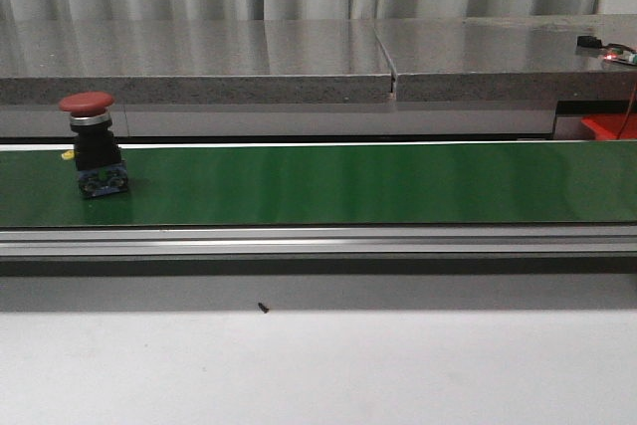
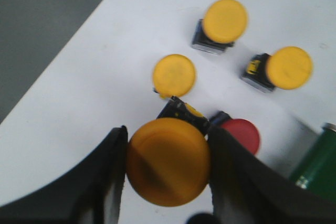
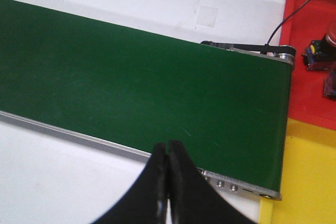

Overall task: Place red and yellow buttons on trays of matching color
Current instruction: 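Lower the yellow button onto the belt and open the left gripper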

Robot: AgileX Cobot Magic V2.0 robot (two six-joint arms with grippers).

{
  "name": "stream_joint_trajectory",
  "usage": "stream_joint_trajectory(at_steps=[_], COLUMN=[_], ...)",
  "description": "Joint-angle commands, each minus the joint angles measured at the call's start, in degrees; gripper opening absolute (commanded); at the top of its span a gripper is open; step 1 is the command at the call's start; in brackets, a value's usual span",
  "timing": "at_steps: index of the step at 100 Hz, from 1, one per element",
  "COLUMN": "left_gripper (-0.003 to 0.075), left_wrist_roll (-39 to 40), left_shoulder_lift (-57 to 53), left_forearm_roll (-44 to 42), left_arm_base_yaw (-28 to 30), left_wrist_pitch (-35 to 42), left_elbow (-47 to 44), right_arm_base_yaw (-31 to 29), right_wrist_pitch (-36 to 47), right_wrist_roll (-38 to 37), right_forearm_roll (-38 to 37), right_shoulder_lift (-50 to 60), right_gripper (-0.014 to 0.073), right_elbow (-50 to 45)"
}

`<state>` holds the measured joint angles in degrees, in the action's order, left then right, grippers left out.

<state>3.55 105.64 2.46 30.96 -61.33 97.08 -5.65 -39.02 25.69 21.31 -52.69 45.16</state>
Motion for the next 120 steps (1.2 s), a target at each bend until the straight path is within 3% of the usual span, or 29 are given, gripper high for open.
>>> stream_joint_trajectory(at_steps=[1,41,104,111,120], left_gripper=[0.0115,0.0115,0.0119,0.0144,0.0241], left_wrist_roll=[-0.65,-2.11,-2.13,-2.13,-2.4], left_shoulder_lift=[-4.12,-4.16,-4.16,-4.16,-4.16], left_forearm_roll=[1.16,-0.74,-0.88,-0.88,-0.36], left_arm_base_yaw=[-3.2,-15.99,-18.41,-18.41,-18.41], left_wrist_pitch=[-0.95,-5.49,-4.68,-4.71,-4.82], left_elbow=[1.85,1.66,-5.53,-5.75,-5.75], right_arm_base_yaw=[0.04,0.04,0.04,0.04,0.04], right_wrist_pitch=[2.59,2.57,2.37,2.37,2.37], right_wrist_roll=[0.28,0.28,0.28,0.28,0.28], right_forearm_roll=[0.8,0.8,0.8,0.8,0.8], right_shoulder_lift=[0.75,0.75,0.75,0.75,0.75], right_gripper=[-0.0069,-0.0069,-0.0069,-0.0069,-0.0069], right_elbow=[1.59,1.59,1.59,1.59,1.59])
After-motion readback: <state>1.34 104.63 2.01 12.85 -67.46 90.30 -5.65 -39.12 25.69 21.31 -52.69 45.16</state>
